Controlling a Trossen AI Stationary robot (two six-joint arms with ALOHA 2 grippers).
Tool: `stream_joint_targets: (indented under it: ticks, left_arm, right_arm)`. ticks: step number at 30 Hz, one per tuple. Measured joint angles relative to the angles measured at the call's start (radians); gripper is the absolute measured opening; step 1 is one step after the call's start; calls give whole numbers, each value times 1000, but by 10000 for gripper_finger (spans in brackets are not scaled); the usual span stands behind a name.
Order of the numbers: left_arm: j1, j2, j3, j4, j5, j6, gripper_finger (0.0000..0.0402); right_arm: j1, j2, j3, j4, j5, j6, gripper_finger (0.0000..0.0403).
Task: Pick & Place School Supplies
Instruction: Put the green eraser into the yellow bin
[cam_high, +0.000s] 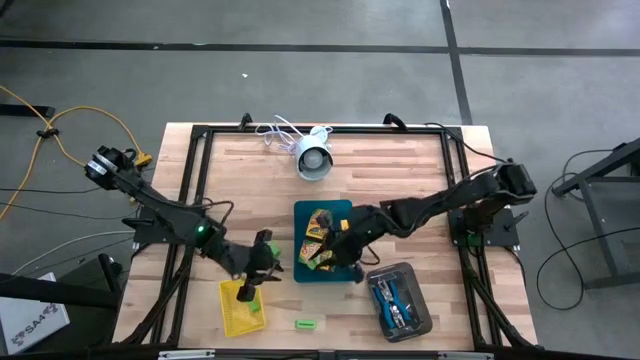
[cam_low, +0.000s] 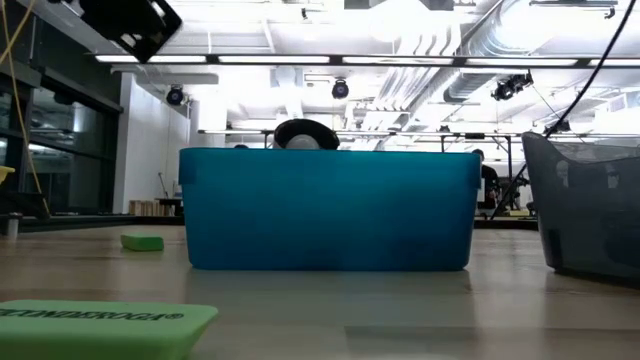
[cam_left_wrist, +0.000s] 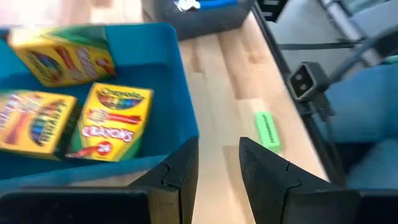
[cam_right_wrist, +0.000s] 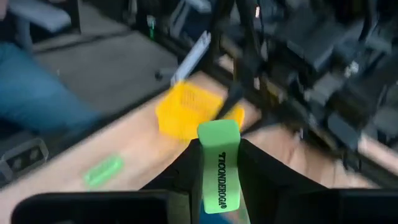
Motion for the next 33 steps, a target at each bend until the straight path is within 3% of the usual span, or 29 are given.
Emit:
stream_joint_targets:
  ticks: [9,13,18,26,33]
  left_arm:
    - [-171,0,0,80,-422,151,113]
    - [-184,0,0,220,-452,318,113]
    - [-133,-1,0,349,-333,434,113]
    - [59,-1,0,420,113,380,113]
    - [176,-1,0,473,368,366,113]
  right_arm:
    - [49,30,0,313,-12,73,74]
    - [61,30,1,385,-39,77,76]
    - [69,30,0,403,-42,77,74]
    - [95,30,0,416,-63,77,75]
    - [114,30,0,412,-76,77,75]
